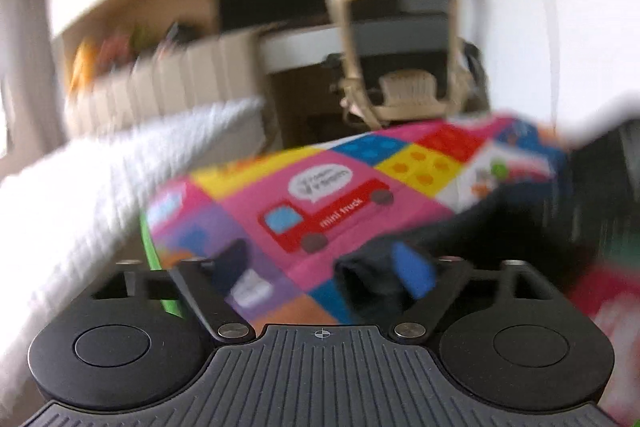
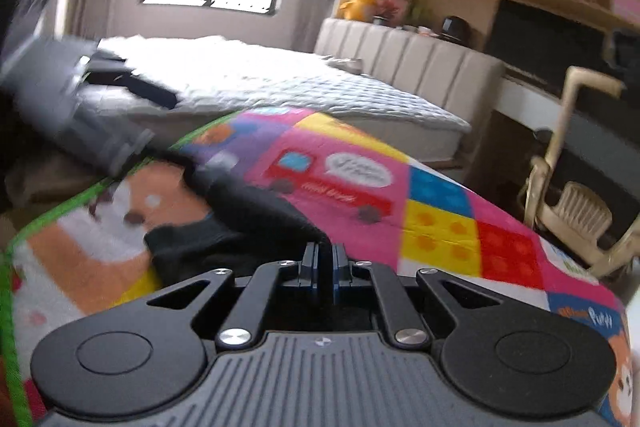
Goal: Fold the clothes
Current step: 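Lift the black cloth with both grippers and fold it over onto itself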
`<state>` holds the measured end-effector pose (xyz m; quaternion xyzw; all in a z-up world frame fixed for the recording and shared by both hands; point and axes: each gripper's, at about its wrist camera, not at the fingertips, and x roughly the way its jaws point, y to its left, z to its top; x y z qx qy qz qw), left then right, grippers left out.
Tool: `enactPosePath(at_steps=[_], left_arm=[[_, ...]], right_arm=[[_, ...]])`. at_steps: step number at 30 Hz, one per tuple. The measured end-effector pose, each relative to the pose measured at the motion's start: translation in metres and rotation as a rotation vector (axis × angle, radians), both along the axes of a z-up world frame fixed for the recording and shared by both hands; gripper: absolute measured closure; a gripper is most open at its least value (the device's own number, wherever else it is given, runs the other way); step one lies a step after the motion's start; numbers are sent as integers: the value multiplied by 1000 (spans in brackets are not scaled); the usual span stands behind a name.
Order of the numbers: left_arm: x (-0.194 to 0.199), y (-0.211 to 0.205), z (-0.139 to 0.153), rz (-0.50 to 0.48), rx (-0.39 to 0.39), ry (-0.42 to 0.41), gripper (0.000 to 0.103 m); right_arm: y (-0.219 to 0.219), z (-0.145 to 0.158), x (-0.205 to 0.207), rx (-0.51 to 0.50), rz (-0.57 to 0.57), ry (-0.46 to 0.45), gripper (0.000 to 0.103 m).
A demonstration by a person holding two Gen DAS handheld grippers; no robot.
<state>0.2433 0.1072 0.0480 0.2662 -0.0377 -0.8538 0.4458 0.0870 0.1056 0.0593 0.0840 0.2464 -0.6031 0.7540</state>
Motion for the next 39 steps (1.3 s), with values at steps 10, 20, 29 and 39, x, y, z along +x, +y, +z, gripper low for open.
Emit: enactPosePath(at_steps=[10,20,29,39], left_arm=[[-90,41,-30,-379,-243,-302,10],[-105,20,-34,-245,-221,-314,74],[-97,4,-15,-188,-143,-181,87],[-98,3,-15,-180,-138,-200,92]], right_arm=[[8,7,-34,47,-89,-131,97],[66,22,-70,-42,-178,-28,79],[130,-26,-122,113,-419,250,63],[80,-45,-85,139,-225,396,98]])
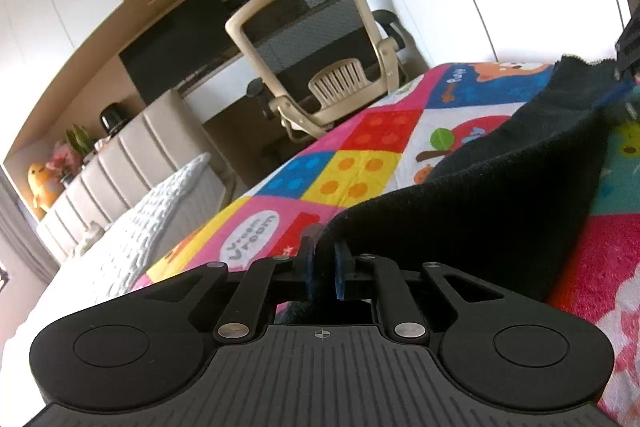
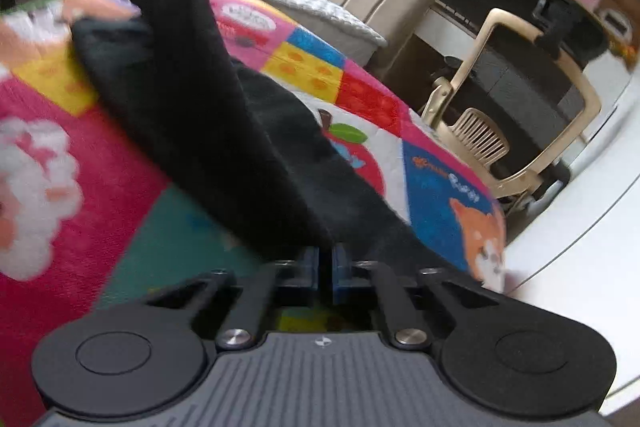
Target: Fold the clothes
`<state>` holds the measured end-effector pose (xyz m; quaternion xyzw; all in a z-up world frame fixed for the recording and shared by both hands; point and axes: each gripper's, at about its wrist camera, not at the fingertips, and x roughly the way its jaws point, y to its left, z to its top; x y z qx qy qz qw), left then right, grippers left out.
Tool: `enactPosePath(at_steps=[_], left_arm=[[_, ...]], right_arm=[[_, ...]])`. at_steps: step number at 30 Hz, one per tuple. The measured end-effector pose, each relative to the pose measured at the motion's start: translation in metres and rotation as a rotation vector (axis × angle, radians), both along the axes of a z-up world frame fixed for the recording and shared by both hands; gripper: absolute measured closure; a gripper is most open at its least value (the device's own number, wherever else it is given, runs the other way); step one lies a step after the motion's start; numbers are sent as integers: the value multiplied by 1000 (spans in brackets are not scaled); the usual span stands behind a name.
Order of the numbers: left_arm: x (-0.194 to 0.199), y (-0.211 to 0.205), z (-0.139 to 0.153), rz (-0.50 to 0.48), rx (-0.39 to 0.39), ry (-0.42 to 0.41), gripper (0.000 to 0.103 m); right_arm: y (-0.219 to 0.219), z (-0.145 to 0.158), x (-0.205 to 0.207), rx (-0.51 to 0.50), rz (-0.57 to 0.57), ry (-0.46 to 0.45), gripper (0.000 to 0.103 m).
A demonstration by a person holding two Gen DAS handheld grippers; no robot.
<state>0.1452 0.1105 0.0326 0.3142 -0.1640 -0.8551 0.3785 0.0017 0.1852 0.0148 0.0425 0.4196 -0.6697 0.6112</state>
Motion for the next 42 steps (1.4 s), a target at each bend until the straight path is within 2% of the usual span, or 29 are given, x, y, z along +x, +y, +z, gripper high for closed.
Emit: enactPosePath(at_steps=[3,6,7,9,10,11,12,13,14,16,17,20,22,25,28,30,33,36,38,39,40,42], left_arm=[[-5,-4,8,-23,-41,-35,92],[-29,-23,12,13,-108,-66,90],[-38,-35,12,59,-137,-69,85],[-50,-64,13,188,-206,-62,66],[-52,-78,15,251,-223,-47,47],[-48,-91,19,310,-209,-13,42],[-41,-103,24,366,-172,34,42],[-27,-112,31,410,-89,103,37],[-12,-118,34,441,-2,169,30],[18,-126,33,477,178,286,29],[31,-127,30,481,261,332,29],[56,-110,10,417,467,395,24],[59,-94,-4,381,528,385,18],[50,-78,-19,358,549,337,17],[35,-75,-28,359,552,306,17],[31,-76,-32,364,546,306,17],[28,-72,-43,369,534,313,10],[29,-66,-45,349,520,305,10],[31,-65,-46,343,522,304,9],[32,-65,-46,341,522,301,9],[33,-64,-46,340,522,299,9],[36,-60,-46,337,522,294,9]], right_arm=[[-22,20,-3,-41,-2,96,98],[-61,39,-14,-170,-48,204,95],[-75,43,-20,-221,-82,243,90],[-96,52,-35,-288,-177,252,89],[-101,60,-45,-314,-222,211,85],[-99,66,-55,-334,-257,143,81],[-93,71,-63,-346,-281,76,73],[-85,73,-72,-352,-303,8,64],[-76,70,-80,-342,-325,-48,62],[-59,59,-96,-300,-363,-153,62],[-51,51,-103,-270,-377,-208,62],[-34,22,-118,-178,-421,-339,56],[-28,8,-124,-159,-454,-376,55],[-20,3,-130,-174,-500,-444,55],[-42,17,-139,-219,-486,-537,59],[-67,21,-154,-224,-513,-652,59],[-102,11,-177,-240,-607,-782,59],[-125,-14,-191,-261,-681,-826,59],[-132,-27,-194,-271,-684,-840,64],[-130,-29,-192,-284,-673,-851,83],[-127,-29,-192,-290,-652,-876,95],[-114,-31,-194,-291,-648,-928,97]])
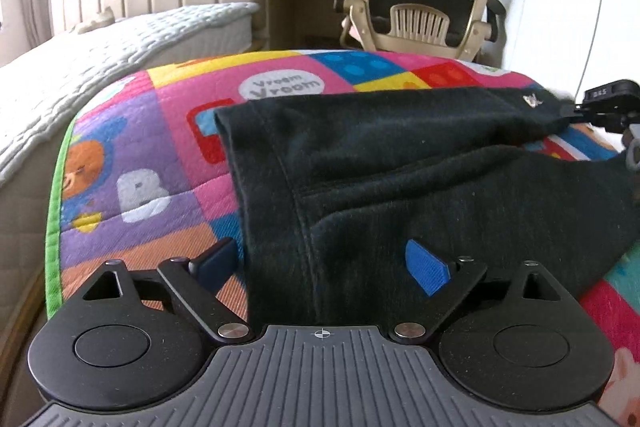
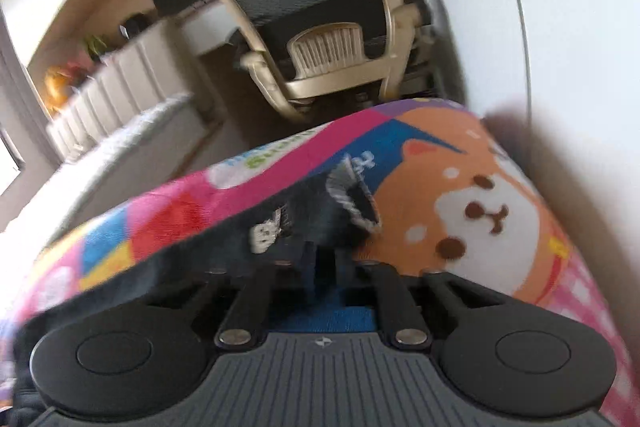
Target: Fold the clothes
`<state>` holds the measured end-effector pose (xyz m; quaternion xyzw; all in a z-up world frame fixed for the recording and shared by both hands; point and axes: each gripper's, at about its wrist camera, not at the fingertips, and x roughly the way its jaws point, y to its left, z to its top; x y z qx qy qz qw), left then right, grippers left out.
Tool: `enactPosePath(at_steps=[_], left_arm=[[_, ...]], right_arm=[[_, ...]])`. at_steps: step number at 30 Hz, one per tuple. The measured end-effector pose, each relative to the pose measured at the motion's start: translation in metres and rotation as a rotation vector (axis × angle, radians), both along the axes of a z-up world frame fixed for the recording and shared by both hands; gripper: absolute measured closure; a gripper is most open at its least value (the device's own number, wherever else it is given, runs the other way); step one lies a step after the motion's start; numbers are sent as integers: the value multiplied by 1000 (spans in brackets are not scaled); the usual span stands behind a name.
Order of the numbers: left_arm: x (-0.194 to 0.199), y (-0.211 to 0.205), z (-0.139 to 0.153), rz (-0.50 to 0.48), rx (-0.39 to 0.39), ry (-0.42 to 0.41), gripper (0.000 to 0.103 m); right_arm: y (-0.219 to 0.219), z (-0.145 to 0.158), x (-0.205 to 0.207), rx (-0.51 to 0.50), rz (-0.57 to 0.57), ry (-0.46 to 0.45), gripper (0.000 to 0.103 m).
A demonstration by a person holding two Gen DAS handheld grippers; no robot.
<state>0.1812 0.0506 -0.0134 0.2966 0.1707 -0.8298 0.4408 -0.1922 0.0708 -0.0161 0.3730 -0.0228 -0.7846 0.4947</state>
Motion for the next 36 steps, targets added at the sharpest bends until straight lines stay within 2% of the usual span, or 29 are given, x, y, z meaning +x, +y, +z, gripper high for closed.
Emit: enactPosePath(at_steps=[3,6,9,14,15,16,18,19,22,23,24,25,26,28,31,32,33,34,36], left_arm=[[9,7,0,-6,2,-1,8],[24,20,1,6,3,3,8],[33,29,2,11,8,-4,6],[33,27,8,36,31,-6,5],[33,26,9,40,43,9,5],[34,25,10,38,57,33,5],[36,24,12,34,84,79,5],[35,22,12,35,91,92,5],[28,17,13,46,88,97,5],[25,16,13,49,85,96,5],[22,14,15,51,81,99,5],[21,14,18,53,73,104,5],[19,13,20,55,64,109,5],[16,14,28,61,30,120,5],[13,18,39,74,-29,133,5],[12,18,41,75,-36,137,5],[11,18,41,70,-38,145,5],[10,19,40,64,-36,154,5],[6,17,36,47,-14,187,5]], right_arm=[[30,-6,-2,-23,-18,-108,97],[63,-6,14,-32,0,-115,97],[90,-3,35,-12,31,-5,97],[137,33,53,-48,15,158,90],[149,41,55,-56,13,186,82],[159,46,56,-54,17,209,66],[172,47,57,-17,27,237,55],[177,45,59,11,32,247,55],[178,27,58,94,51,218,56],[175,19,57,120,63,189,62],[172,17,59,129,76,191,79],[168,16,62,130,89,207,84],[165,15,65,131,102,222,85],[156,20,65,136,82,274,85],[153,39,59,108,-13,350,85],[154,45,56,86,-25,347,84],[152,51,52,63,-22,313,79],[149,56,48,42,-18,272,70],[135,55,40,38,-3,201,59]])
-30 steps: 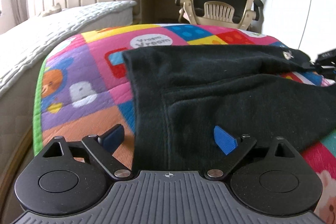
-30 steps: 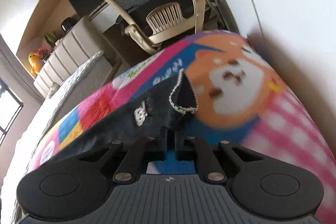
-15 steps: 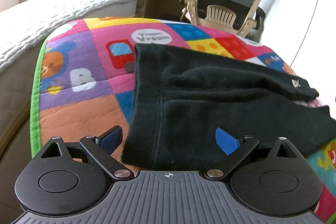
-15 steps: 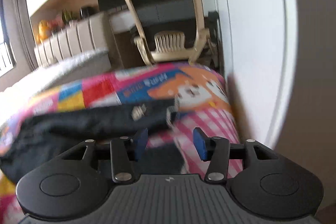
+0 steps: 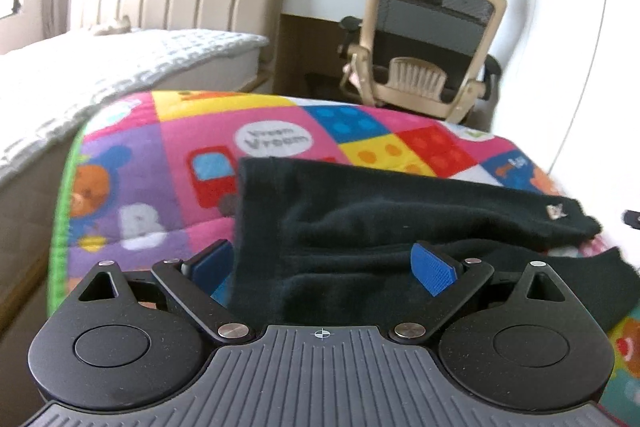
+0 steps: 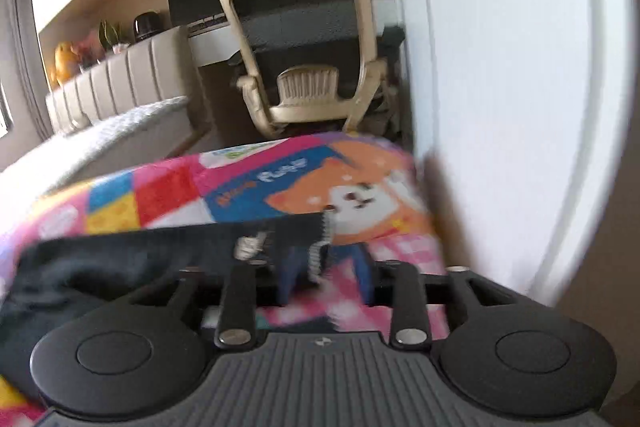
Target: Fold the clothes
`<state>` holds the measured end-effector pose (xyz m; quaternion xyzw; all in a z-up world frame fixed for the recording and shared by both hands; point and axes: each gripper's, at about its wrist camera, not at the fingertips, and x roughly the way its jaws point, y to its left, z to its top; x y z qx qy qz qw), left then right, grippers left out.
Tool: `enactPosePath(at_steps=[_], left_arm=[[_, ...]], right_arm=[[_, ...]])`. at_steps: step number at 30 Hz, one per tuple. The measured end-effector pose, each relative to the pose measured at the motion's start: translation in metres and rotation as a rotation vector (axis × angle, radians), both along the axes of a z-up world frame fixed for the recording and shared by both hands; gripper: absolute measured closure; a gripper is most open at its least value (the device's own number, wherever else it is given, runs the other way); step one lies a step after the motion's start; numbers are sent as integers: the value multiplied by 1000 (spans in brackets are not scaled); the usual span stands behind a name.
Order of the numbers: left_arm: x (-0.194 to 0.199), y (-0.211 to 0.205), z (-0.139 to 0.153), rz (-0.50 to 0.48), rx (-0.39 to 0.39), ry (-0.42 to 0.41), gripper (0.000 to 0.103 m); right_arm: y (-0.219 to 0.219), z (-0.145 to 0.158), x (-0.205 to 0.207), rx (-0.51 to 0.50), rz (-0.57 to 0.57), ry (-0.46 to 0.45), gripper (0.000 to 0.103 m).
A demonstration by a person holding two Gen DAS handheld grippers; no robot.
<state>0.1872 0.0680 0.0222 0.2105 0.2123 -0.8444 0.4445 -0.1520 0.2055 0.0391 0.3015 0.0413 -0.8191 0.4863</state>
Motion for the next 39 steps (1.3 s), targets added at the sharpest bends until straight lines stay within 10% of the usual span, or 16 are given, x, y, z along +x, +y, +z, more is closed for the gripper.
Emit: enactPosePath(at_steps=[5,7,17,20,31,39], left_arm=[[-18,2,-15,-54,37,20,5],[-24,5,-22,-72,27,-24,4],[-26,4,-34,-90,36,-66,0],[-26,6,-33,-85,32,-72,0],[-18,85,7,-70,-33,22,0],[-24,169,39,-156,-203,18,0]], right_arm=[[-43,-33,-11,86,-19,-88,60],[-46,-34,-3,82,4,-42,84],[-16,-20,6,115,-33,206,94],[7,-15,6,57,-38,107,89],[84,4,97,-173,46,-103,0],[99,18,179,-184,66,45,0]])
